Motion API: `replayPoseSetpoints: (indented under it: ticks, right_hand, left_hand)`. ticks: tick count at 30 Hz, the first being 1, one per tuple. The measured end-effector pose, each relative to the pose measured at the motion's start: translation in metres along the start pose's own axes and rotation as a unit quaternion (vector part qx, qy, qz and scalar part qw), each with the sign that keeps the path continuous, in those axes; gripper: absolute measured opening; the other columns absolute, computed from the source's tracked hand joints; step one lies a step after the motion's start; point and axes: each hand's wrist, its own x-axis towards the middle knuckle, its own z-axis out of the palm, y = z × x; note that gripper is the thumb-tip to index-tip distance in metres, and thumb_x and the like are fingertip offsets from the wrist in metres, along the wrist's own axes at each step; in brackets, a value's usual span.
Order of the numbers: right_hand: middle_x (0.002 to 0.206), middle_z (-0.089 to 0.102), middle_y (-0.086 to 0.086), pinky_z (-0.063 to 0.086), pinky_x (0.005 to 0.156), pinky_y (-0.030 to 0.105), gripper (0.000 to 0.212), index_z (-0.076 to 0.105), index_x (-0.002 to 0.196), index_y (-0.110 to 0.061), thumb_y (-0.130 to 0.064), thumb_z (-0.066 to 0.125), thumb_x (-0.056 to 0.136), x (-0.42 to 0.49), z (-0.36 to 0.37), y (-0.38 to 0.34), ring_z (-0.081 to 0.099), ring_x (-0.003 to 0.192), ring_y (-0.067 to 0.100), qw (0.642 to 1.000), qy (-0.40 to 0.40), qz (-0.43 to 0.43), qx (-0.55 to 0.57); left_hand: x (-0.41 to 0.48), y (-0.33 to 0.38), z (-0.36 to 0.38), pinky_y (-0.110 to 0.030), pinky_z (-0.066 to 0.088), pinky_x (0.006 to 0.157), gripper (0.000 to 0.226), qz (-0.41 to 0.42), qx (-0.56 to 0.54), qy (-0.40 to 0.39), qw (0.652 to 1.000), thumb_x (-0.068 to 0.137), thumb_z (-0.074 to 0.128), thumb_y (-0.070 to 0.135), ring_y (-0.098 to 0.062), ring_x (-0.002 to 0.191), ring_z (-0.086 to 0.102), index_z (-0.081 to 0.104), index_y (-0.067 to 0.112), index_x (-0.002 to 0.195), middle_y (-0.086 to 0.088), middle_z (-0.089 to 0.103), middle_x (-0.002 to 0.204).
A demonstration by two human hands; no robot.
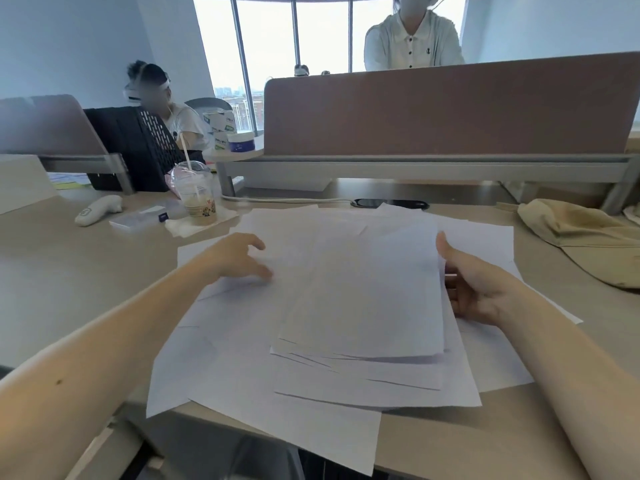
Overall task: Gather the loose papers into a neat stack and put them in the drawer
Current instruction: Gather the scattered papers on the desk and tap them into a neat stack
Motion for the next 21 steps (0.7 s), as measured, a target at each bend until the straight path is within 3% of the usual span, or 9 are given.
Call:
replayPoseSetpoints:
  ticks: [2, 6, 9, 13, 16, 18, 21]
  right_hand:
    - [0.099, 0.074, 0.015, 0.059, 0.061, 0.038, 0.070, 0.066, 0.115, -0.011, -0.057, 0.075, 0.063, 0.000, -0.001, 0.000, 0.073, 0.077, 0.031, 1.000, -0.006, 0.009, -0.001]
    - [0.092, 0.073, 0.018, 0.059, 0.054, 0.035, 0.047, 0.065, 0.115, -0.008, -0.027, 0.081, 0.075, 0.001, 0.004, 0.003, 0.072, 0.068, 0.031, 0.999, 0.004, 0.025, -0.038]
    - [0.088, 0.075, 0.017, 0.059, 0.060, 0.036, 0.027, 0.068, 0.107, 0.001, 0.002, 0.072, 0.081, 0.003, 0.010, 0.008, 0.071, 0.080, 0.033, 0.995, 0.026, 0.009, -0.097]
    - [0.093, 0.074, 0.022, 0.059, 0.071, 0.042, 0.022, 0.068, 0.098, 0.006, 0.015, 0.065, 0.079, 0.002, 0.005, 0.005, 0.071, 0.086, 0.038, 0.992, 0.044, -0.003, -0.120]
    - [0.095, 0.071, 0.026, 0.057, 0.079, 0.048, 0.018, 0.067, 0.090, 0.005, 0.016, 0.063, 0.077, 0.002, -0.001, 0.000, 0.069, 0.087, 0.042, 0.990, 0.072, -0.014, -0.117]
    - [0.093, 0.072, 0.026, 0.057, 0.080, 0.048, 0.016, 0.067, 0.090, 0.005, 0.015, 0.063, 0.078, 0.002, -0.001, 0.001, 0.069, 0.087, 0.042, 0.989, 0.073, -0.012, -0.130]
    - [0.090, 0.073, 0.023, 0.058, 0.076, 0.045, 0.016, 0.068, 0.094, 0.005, 0.012, 0.064, 0.080, 0.004, 0.003, 0.005, 0.071, 0.086, 0.040, 0.985, 0.061, -0.006, -0.159]
  left_hand:
    - [0.002, -0.009, -0.002, -0.037, 0.036, 0.107, 0.074, 0.002, 0.121, -0.048, 0.992, 0.074, 0.080, 0.042, -0.025, 0.129, 0.044, 0.044, 0.028, 0.137, -0.003, 0.043, 0.147]
    - [0.006, -0.008, -0.004, -0.037, 0.041, 0.102, 0.080, 0.028, 0.176, -0.079, 0.981, 0.073, 0.077, 0.048, -0.024, 0.121, 0.049, 0.038, 0.030, 0.140, -0.003, 0.048, 0.142]
    - [0.009, -0.001, -0.002, -0.038, 0.045, 0.099, 0.080, 0.061, 0.238, -0.085, 0.966, 0.075, 0.078, 0.039, -0.025, 0.115, 0.053, 0.036, 0.029, 0.142, -0.005, 0.051, 0.138]
    - [0.006, -0.002, 0.006, -0.035, 0.051, 0.091, 0.055, 0.102, 0.336, 0.005, 0.936, 0.086, 0.064, 0.012, -0.028, 0.111, 0.059, 0.048, 0.024, 0.137, -0.007, 0.055, 0.130]
    - [0.006, -0.006, 0.016, -0.036, 0.053, 0.083, 0.026, 0.106, 0.386, 0.108, 0.910, 0.092, 0.047, 0.010, -0.030, 0.101, 0.064, 0.062, 0.015, 0.113, -0.010, 0.065, 0.113]
    - [0.009, -0.008, 0.016, -0.038, 0.053, 0.082, 0.024, 0.089, 0.346, 0.147, 0.922, 0.094, 0.044, 0.013, -0.032, 0.100, 0.064, 0.064, 0.013, 0.107, -0.012, 0.066, 0.109]
    - [0.013, -0.010, 0.012, -0.041, 0.052, 0.089, 0.031, 0.082, 0.257, 0.152, 0.951, 0.095, 0.046, 0.022, -0.034, 0.109, 0.061, 0.064, 0.016, 0.120, -0.012, 0.064, 0.121]
